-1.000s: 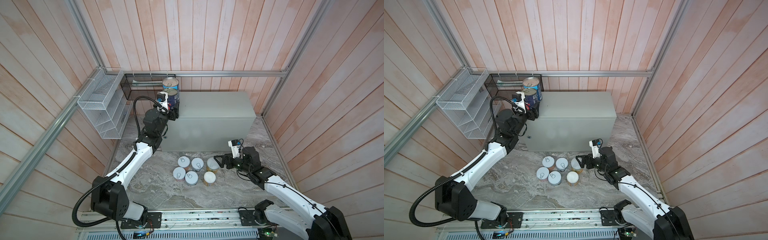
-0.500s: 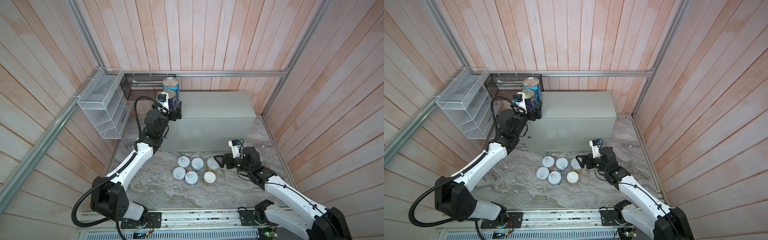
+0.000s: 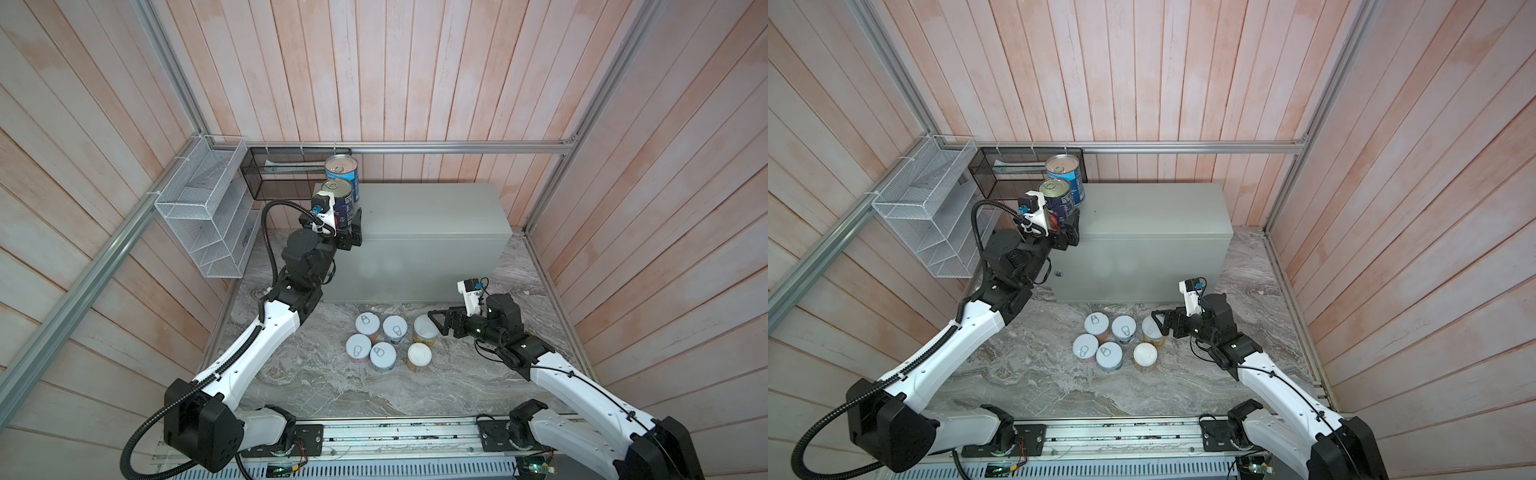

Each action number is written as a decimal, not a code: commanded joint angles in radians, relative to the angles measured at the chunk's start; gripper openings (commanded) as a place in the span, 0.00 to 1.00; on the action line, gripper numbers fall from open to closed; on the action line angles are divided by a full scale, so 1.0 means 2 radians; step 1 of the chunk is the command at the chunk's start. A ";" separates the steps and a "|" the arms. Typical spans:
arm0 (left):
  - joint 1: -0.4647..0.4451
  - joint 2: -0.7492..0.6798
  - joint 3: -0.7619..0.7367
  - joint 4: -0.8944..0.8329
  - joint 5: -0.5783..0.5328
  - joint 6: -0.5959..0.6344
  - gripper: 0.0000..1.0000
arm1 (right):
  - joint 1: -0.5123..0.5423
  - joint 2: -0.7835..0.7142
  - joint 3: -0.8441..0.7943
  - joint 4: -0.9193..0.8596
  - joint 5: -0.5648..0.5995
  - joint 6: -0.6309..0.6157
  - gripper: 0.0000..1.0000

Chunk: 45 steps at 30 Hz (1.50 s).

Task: Place and organize the canned foods onto the counter
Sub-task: 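Withdraw the left gripper and lower it over the floor cans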

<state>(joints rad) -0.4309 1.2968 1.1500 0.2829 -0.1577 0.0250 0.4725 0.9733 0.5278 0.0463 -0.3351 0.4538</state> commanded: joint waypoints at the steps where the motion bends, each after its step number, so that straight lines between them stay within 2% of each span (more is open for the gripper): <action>1: -0.011 -0.020 -0.012 -0.011 -0.032 0.008 1.00 | -0.002 -0.012 -0.006 0.010 -0.004 0.006 0.95; 7: -0.015 -0.048 -0.028 -0.054 -0.070 -0.016 1.00 | -0.003 -0.024 -0.010 0.001 0.000 0.003 0.96; 12: -0.027 -0.094 -0.063 -0.070 -0.055 -0.034 1.00 | -0.003 -0.044 -0.013 -0.014 0.000 0.006 0.95; 21: -0.051 -0.133 -0.082 -0.171 -0.052 -0.079 1.00 | -0.004 -0.102 -0.046 -0.038 0.015 0.016 0.96; 26: -0.115 -0.146 -0.105 -0.222 -0.107 -0.081 1.00 | -0.004 -0.127 -0.071 -0.039 0.005 0.037 0.96; 32: -0.206 -0.154 -0.135 -0.265 -0.153 -0.128 1.00 | -0.005 -0.155 -0.082 -0.055 0.006 0.038 0.96; 35: -0.232 -0.143 -0.149 -0.266 -0.129 -0.161 1.00 | -0.005 -0.167 -0.077 -0.070 0.006 0.030 0.95; 41: -0.239 -0.095 -0.168 -0.210 -0.012 -0.208 1.00 | -0.005 -0.262 -0.108 -0.079 0.042 0.032 0.95; 45: -0.247 -0.046 -0.150 -0.207 0.005 -0.203 1.00 | -0.005 -0.287 -0.123 -0.075 0.043 0.041 0.96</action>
<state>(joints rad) -0.9131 1.1568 0.8322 -0.1638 -0.2150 -0.3500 0.4667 0.4129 0.3046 -0.0910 -0.2783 0.5224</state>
